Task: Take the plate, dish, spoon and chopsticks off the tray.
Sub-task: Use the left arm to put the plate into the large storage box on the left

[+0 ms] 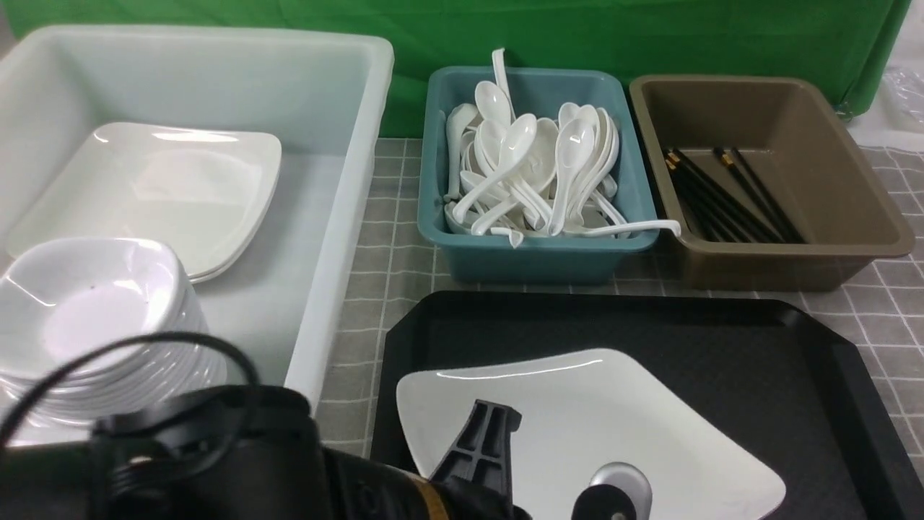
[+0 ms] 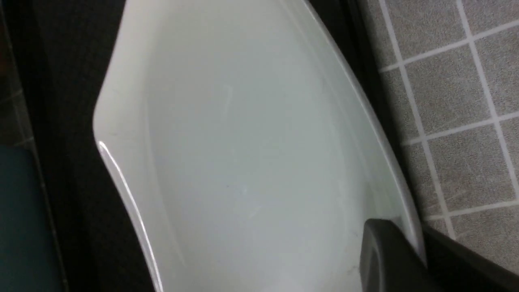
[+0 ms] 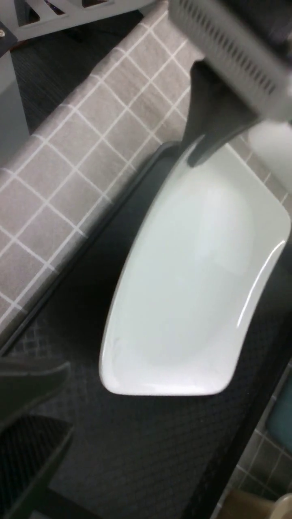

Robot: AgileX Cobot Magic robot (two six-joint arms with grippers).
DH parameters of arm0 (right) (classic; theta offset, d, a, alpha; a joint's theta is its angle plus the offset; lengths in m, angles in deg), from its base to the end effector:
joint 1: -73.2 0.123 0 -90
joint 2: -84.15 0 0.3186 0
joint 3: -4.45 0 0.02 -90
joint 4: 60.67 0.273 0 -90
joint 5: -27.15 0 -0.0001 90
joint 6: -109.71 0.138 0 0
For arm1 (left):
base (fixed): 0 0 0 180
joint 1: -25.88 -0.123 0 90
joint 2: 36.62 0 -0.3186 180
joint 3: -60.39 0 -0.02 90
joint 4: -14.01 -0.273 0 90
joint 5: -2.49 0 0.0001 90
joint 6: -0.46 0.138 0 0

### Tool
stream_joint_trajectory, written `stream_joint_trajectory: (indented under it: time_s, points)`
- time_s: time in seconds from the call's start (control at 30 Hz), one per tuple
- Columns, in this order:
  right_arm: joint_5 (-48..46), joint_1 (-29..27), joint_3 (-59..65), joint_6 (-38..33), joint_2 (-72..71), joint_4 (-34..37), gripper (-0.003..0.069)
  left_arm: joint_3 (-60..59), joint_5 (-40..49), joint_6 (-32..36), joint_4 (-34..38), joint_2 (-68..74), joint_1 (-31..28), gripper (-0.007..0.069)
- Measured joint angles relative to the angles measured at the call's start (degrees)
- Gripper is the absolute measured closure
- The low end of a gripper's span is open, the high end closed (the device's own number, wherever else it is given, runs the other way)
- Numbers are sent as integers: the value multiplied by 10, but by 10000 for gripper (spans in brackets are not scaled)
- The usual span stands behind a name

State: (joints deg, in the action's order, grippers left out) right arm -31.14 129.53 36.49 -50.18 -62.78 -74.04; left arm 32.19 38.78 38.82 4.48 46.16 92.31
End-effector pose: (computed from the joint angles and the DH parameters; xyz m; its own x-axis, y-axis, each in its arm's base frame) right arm 0.0703 0.0566 0.3567 -0.4546 -0.2849 -0.8439 -0.6384 0.7650 0.0856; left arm 0.1312 -0.2668 0.2449 0.4091 0.8546 -0.3199 0.8592 -0.2427 0.4503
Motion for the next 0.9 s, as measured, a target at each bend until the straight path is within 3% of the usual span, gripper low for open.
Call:
stream_joint_trajectory:
  time_s: [0.33, 0.53, 0.77, 0.9]
  points:
    - [28, 0, 0, 1, 0, -2, 481, -6, 22, -22, -9, -107, 0, 596]
    - [43, 0, 0, 49, 0, -25, 481, -2, 29, -52, -8, -210, 0, 596]
    - [122, 0, 0, 84, 1, -30, 490, 51, 68, -191, -142, -245, -5, 595]
    - [184, 0, -1, 88, 17, -31, 602, 80, 86, -233, -219, -234, -61, 595]
